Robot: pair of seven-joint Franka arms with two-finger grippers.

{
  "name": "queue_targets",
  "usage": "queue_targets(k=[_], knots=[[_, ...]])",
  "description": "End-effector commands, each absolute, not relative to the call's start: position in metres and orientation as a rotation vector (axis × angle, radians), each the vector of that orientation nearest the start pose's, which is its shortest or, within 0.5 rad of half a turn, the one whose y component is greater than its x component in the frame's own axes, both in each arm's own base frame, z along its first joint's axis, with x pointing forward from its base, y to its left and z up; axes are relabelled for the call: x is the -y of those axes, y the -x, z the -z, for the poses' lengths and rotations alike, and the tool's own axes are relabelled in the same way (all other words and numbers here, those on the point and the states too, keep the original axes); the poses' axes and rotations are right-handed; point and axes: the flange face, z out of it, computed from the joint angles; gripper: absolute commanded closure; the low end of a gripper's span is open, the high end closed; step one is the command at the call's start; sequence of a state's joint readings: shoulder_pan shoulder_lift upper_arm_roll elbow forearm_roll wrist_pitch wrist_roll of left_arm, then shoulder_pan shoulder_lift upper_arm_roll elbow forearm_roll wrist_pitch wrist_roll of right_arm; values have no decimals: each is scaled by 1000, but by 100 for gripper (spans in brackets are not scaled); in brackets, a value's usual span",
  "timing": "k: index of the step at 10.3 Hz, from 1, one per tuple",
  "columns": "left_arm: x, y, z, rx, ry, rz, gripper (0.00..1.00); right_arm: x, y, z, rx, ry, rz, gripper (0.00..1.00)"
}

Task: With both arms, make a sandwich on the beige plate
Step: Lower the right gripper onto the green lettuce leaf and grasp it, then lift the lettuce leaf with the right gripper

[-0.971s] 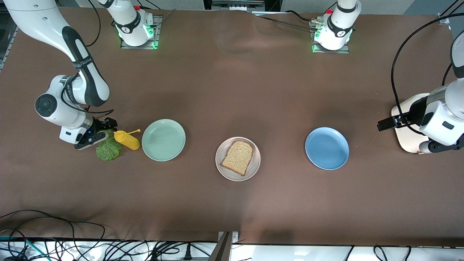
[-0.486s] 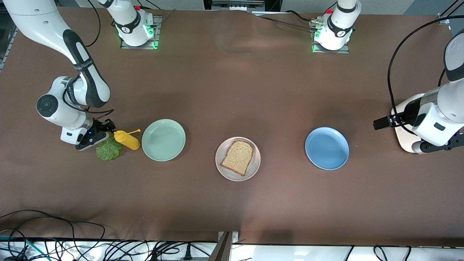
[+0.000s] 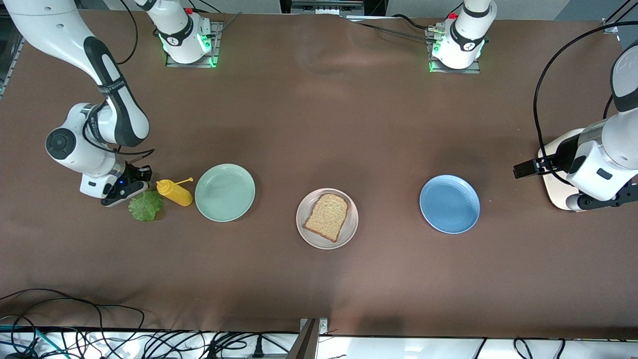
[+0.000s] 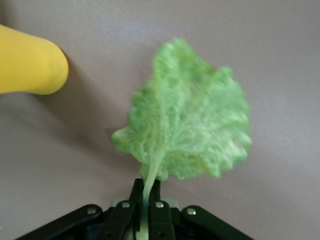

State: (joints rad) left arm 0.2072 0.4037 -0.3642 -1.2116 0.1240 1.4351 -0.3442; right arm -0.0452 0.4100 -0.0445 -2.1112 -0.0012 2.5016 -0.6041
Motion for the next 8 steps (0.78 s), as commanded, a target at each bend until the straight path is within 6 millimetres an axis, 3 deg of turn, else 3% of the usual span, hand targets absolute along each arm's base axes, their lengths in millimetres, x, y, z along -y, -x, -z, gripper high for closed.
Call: queue_targets(k=[1,4,6,8], knots=[[32,-643,-555,298,3061,-225,0,51,-567,-285,799,3036,-34,100],[28,-642,-556,311,3056,-233,0,47,-548,-368,784,3029,-37,100],[27,-643,-555,311,3054,-235,0,25,-541,-410,734,3033,2,100],[25,-643,-554,313,3051,-236,0,-7,-547,-440,683,2978,21,100]])
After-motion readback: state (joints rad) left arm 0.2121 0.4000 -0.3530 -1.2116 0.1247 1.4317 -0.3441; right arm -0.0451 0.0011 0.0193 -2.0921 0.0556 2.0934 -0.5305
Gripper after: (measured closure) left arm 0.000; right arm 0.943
